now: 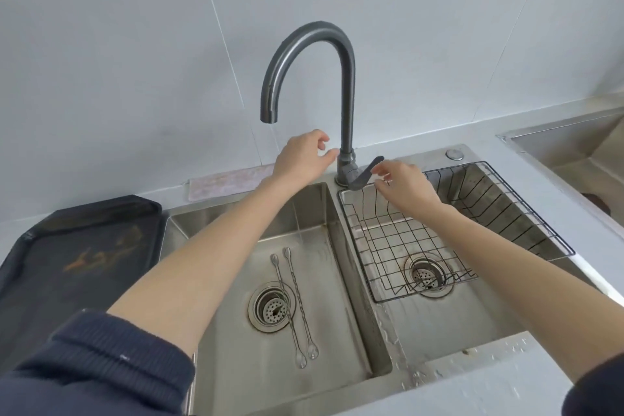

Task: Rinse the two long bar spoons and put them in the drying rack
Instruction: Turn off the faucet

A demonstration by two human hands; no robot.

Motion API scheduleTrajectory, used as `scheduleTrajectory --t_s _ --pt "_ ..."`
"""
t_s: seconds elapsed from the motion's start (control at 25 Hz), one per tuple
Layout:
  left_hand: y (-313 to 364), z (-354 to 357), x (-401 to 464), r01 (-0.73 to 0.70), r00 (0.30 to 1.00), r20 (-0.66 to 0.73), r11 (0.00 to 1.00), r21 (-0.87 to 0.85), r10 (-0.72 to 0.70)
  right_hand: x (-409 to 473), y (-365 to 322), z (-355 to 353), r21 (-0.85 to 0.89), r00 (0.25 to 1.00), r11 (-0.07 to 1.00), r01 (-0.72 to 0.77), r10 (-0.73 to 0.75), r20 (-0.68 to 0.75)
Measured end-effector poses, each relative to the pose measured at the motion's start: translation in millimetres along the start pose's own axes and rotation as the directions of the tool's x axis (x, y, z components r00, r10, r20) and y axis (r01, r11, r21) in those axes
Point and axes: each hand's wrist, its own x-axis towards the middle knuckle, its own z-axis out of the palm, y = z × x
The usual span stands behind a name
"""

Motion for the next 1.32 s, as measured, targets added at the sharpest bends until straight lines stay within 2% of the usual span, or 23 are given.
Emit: scheduleTrajectory --t_s 0.24,0.48,0.76,0.88,1.08,1.32 --pt "17 8 48 0.054 0.998 -0.034 0.996 -0.077 -0.056 31 17 0 -0.03 0.999 0.999 -0.025 0.024 -0.039" --pt "26 17 82 0.116 0.992 -0.037 0.984 -0.136 -0.122 58 28 14 0.063 0.996 0.997 -0.036 0.041 -0.083" --pt "28 35 104 0.121 0.98 -0.114 0.941 -0.315 -0.164 69 37 15 0.09 0.994 0.996 0.022 -0.012 -0.111" --pt "27 43 105 0.104 0.974 -0.166 0.954 -0.283 -0.155 78 39 7 0.02 0.994 0.994 0.103 -0.102 -0.044" --pt "24 43 107 0.083 0.974 -0.185 0.965 -0.249 -0.131 92 34 -1 -0.015 0.998 0.998 0.056 -0.056 0.0" --pt "22 42 104 0.094 0.973 -0.176 0.953 -0.288 -0.149 87 32 2 -0.042 0.997 0.997 0.067 -0.068 -0.029"
